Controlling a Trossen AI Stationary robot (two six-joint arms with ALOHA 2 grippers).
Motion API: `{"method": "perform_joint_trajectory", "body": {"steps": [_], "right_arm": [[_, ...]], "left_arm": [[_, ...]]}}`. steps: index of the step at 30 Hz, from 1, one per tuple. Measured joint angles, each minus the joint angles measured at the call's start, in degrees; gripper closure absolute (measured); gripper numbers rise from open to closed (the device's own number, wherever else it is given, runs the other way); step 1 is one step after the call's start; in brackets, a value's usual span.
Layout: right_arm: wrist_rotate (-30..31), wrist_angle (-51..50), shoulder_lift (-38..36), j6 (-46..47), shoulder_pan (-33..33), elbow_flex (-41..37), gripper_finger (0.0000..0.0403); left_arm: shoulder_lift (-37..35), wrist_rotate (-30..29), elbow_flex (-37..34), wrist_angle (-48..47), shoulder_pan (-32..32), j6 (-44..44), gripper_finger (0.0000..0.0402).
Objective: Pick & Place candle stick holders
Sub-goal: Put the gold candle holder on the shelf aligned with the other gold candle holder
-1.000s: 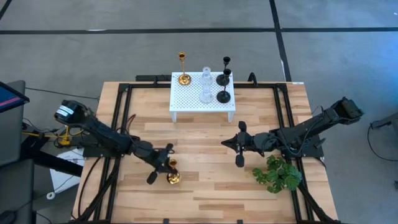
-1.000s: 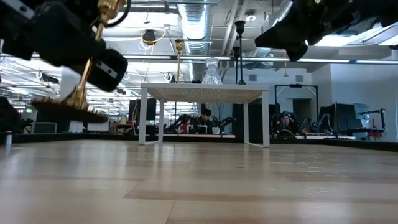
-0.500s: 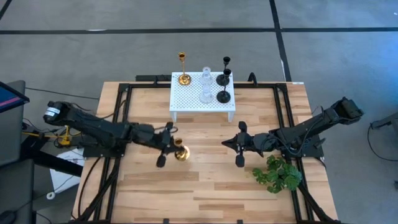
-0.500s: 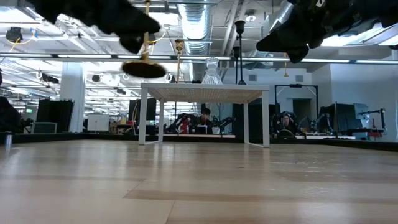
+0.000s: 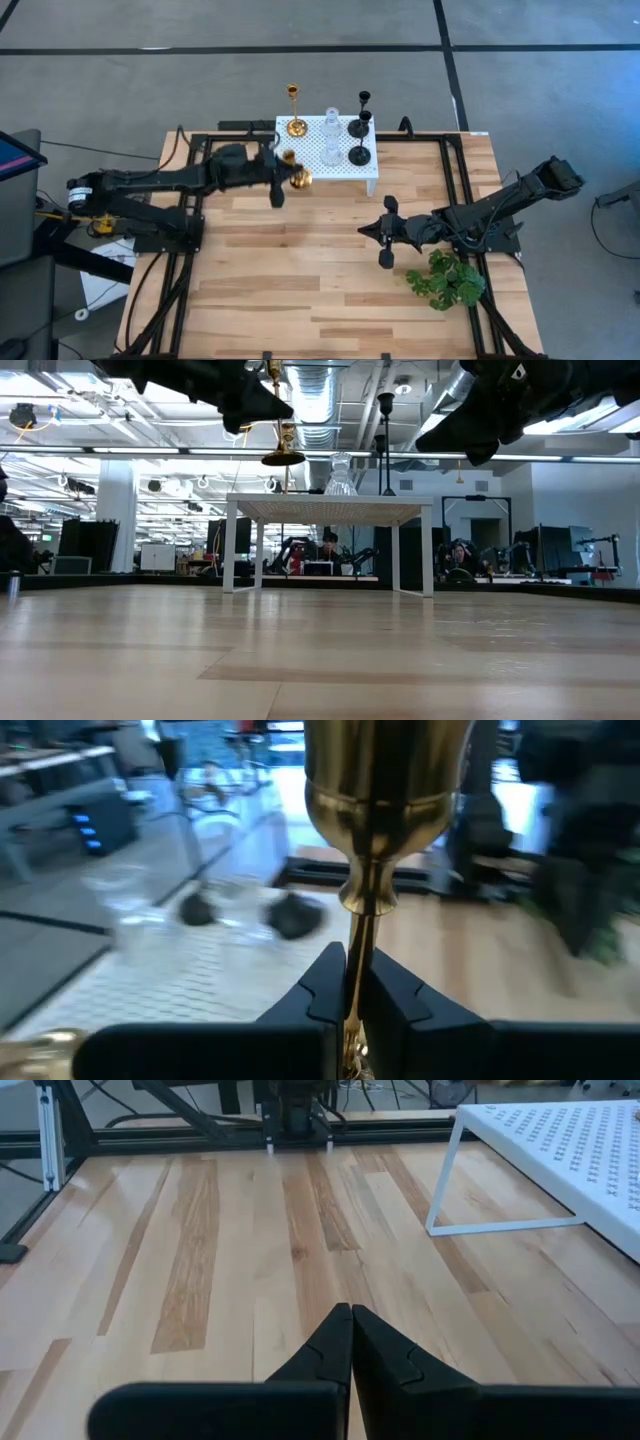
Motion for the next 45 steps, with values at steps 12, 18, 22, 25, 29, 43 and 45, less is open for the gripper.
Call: {"method": "perform_joint_trajectory", "body": {"steps": [12, 18, 22, 25, 29, 43, 45], "right_arm": [[0.02, 0.24, 0.0, 0.04, -0.03, 0.0, 0.0403], [0.02, 0.25, 0.01, 0.09, -0.03, 0.0, 0.0403], [-0.03, 0.26, 0.0, 0.09, 0.03, 0.0, 0.0403], [-0.09, 0.25, 0.0, 0.09, 0.03, 0.0, 0.0403], [-0.11, 0.07, 0.0, 0.09, 0.03, 0.0, 0.0403], [-0.09, -0.82, 0.01, 0.08, -0.03, 0.0, 0.0403], [-0.09, -0.86, 0.0, 0.07, -0.03, 0.0, 0.0403]], "left_arm": [[7.11, 0.26, 4.42, -0.21, 12.04, -1.95, 0.0385], [12.51, 2.32, 6.24, -0.08, 13.6, -2.16, 0.0384], [14.25, 2.47, 6.82, -0.09, 14.43, -2.14, 0.0384], [14.42, 1.94, 6.88, -0.19, 14.98, -2.23, 0.0384], [13.51, 0.59, 6.89, -1.44, 14.98, -2.21, 0.0384], [12.39, -0.31, 7.0, -5.29, 14.95, -3.67, 0.0379], [12.39, -0.31, 7.0, -5.23, 14.94, -3.65, 0.037]]}}
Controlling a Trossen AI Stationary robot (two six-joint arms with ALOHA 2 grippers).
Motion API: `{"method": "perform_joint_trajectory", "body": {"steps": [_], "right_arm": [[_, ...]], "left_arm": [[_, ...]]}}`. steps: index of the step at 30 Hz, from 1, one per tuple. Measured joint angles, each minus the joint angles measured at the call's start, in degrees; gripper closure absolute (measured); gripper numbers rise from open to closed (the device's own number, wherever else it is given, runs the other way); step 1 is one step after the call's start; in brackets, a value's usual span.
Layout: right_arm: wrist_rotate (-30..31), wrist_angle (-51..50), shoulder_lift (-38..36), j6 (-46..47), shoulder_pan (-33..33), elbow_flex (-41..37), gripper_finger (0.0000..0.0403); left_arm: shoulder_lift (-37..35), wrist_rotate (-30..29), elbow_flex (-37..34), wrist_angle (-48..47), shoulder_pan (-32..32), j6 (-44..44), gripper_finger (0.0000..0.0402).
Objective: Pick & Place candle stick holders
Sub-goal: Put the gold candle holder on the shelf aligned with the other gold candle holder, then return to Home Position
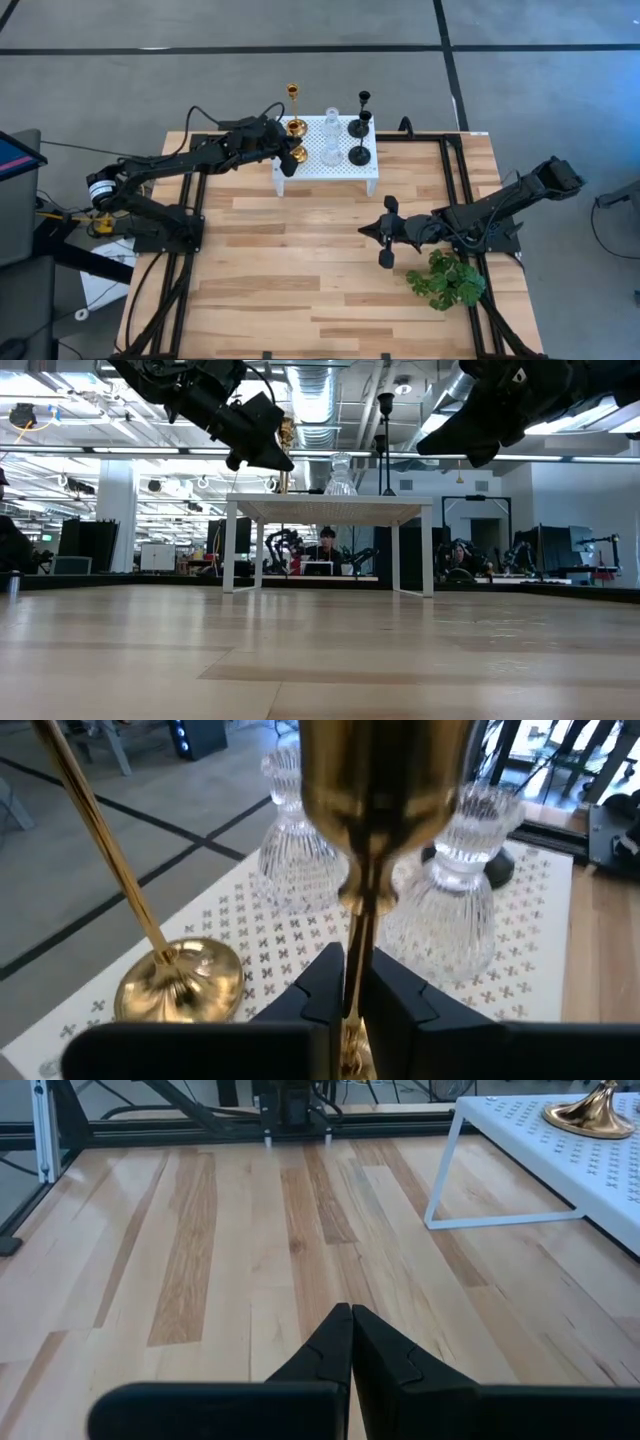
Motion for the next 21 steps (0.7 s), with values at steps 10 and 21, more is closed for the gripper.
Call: {"method": "perform_joint_trajectory", "body": {"steps": [10, 21], "right_arm": [[0.0, -0.13, -0.01, 0.0, 0.0, 0.0, 0.0403], [0.0, -0.13, 0.0, 0.02, 0.0, 0.0, 0.0403]], "left_arm": [[0.08, 0.0, -0.09, 0.31, 0.0, 0.2, 0.0314], [0.07, 0.0, -0.09, 0.4, 0.0, 3.21, 0.0214]]}}
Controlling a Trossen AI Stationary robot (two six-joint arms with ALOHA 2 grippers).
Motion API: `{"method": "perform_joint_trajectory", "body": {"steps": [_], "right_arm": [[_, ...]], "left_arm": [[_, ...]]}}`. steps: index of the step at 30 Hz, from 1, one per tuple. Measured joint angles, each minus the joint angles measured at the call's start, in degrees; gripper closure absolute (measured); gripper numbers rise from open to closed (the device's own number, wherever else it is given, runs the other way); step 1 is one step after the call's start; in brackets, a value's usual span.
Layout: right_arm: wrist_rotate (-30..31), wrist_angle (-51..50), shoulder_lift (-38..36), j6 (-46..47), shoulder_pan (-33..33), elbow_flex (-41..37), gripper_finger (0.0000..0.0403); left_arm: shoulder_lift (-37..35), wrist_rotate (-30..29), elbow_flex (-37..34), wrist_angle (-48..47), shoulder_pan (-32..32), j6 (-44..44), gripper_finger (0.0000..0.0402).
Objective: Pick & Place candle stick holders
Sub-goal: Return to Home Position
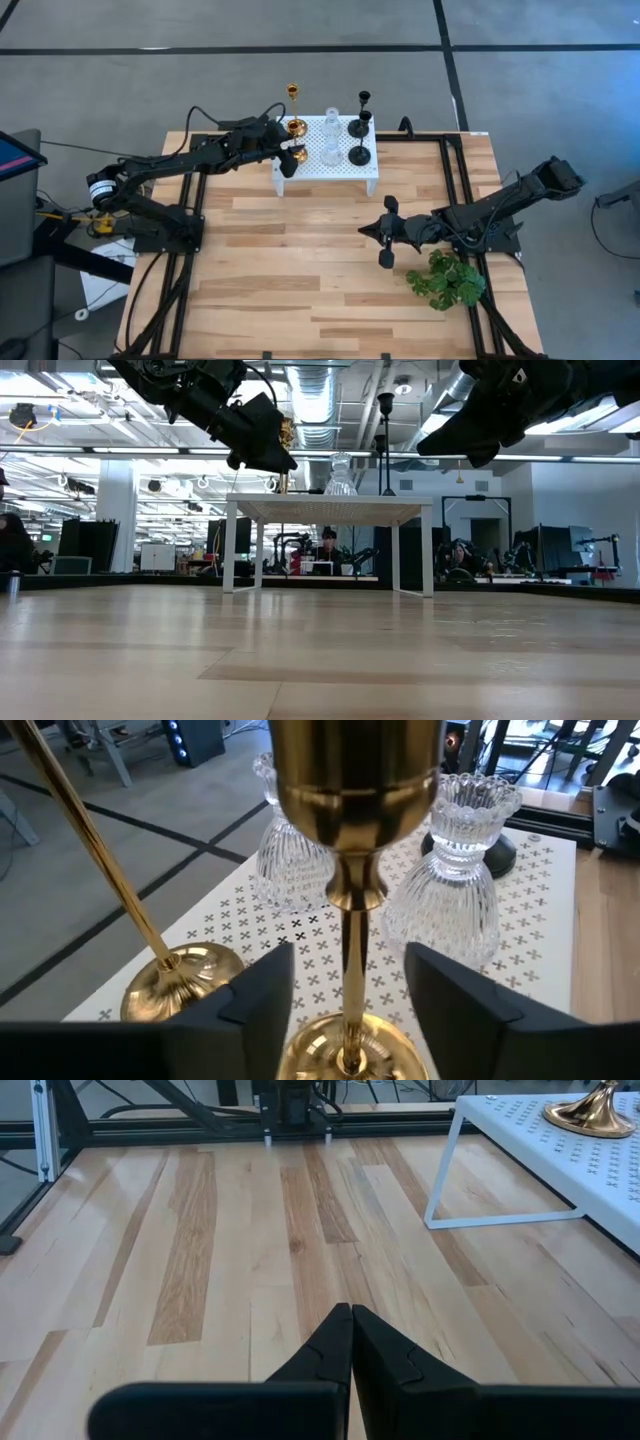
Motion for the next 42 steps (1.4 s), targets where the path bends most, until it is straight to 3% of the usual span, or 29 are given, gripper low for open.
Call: {"method": "perform_joint_trajectory", "body": {"steps": [9, 20, 26, 30, 33, 39, 42], "right_arm": [[-0.02, 0.0, 0.0, 0.0, 0.07, 0.0, 0.0403], [-0.04, 0.0, 0.01, 0.0, 0.06, 0.0, 0.0403], [-0.22, 0.0, 0.0, -1.73, 0.06, 0.0, 0.0403], [-4.66, -0.07, -0.13, -3.2, -0.53, 0.0, 0.0403], [-10.52, -0.12, -1.51, -3.4, -2.3, -0.02, 0.0403], [-17.87, -2.65, -8.65, -8.23, -7.04, -0.02, 0.0403], [-20.19, -5.14, -13.97, -9.92, -9.37, -0.02, 0.0403]], "left_arm": [[-4.52, -0.02, -0.04, -4.21, 0.0, 1.7, 0.0141], [-17.29, 0.0, -0.07, -24.05, -0.59, -0.73, 0.014], [-23.7, 0.28, -0.13, -36.02, -2.56, -1.3, 0.0188], [-27.72, 5.41, -3.94, -36.93, -4.61, -3.04, 0.0241], [-30.05, 9.1, -8.1, -35.22, -6.66, -3.49, 0.0288], [-33.84, 9.66, -17.31, -25.83, -11.84, -4.66, 0.0379], [-35.53, 9.71, -20.68, -18.28, -13.96, -4.43, 0.0395]]}}
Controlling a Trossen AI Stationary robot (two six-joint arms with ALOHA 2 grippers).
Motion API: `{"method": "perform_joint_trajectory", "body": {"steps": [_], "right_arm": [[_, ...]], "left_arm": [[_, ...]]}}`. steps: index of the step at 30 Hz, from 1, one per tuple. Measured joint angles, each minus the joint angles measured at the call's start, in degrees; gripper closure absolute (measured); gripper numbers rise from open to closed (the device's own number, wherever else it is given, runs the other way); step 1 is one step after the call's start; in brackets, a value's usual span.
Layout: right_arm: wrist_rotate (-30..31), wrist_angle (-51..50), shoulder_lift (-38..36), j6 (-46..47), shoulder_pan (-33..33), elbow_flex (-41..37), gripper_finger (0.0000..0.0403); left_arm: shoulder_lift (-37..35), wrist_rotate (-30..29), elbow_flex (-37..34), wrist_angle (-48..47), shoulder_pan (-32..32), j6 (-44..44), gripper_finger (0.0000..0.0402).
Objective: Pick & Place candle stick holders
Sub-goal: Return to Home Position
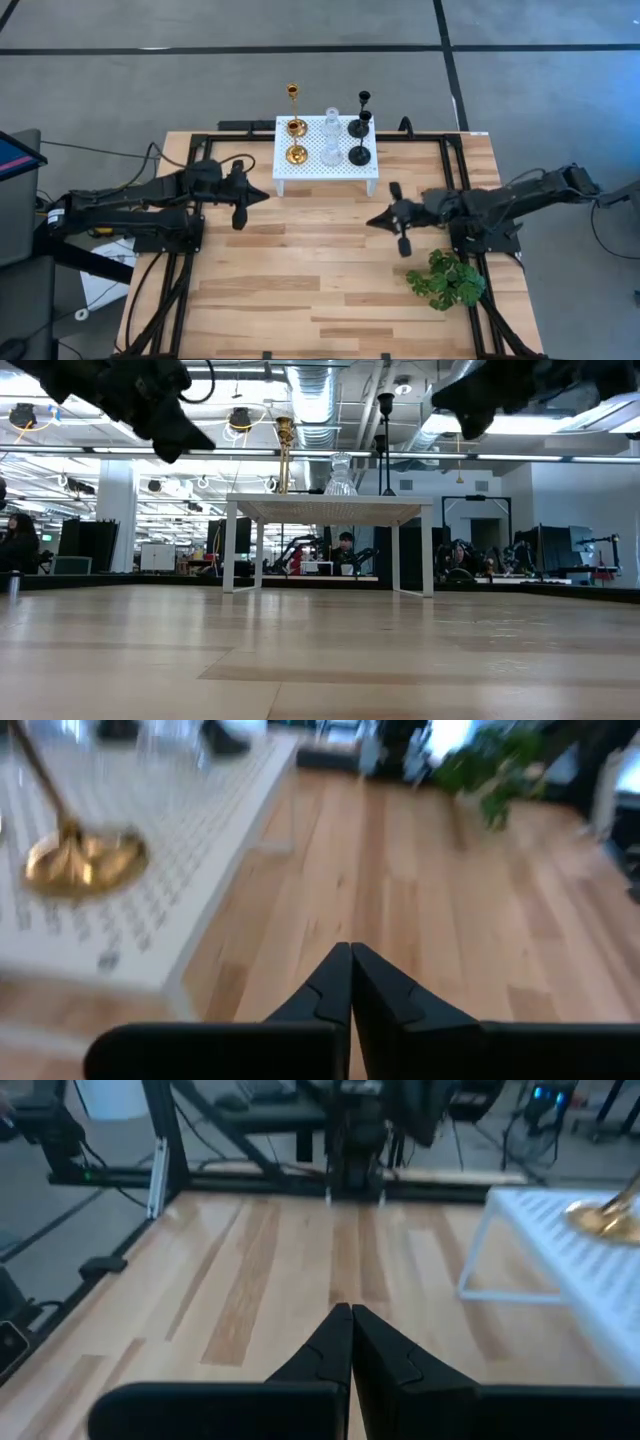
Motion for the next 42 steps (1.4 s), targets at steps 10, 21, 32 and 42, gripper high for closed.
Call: {"method": "perform_joint_trajectory", "body": {"steps": [10, 21, 32, 42], "right_arm": [[-0.76, -10.51, -16.42, 1.09, -3.22, 0.0, 0.0403], [-0.77, -12.67, -18.81, 1.31, -3.31, 0.0, 0.0403], [-0.91, -15.88, -22.48, 0.5, -6.26, 0.0, 0.0403], [-5.47, -21.3, -37.08, 2.79, -7.74, 0.02, 0.0403]], "left_arm": [[-2.35, 0.12, -0.85, 3.44, -2.94, 1.41, 0.0391], [-2.32, 0.02, -0.85, 3.61, -2.94, 1.27, 0.0392], [-3.96, -0.2, -0.86, 5.25, -2.09, 4.85, 0.0387], [-8.97, 5.64, -0.87, 4.66, -1.43, 5.21, 0.0387]]}}
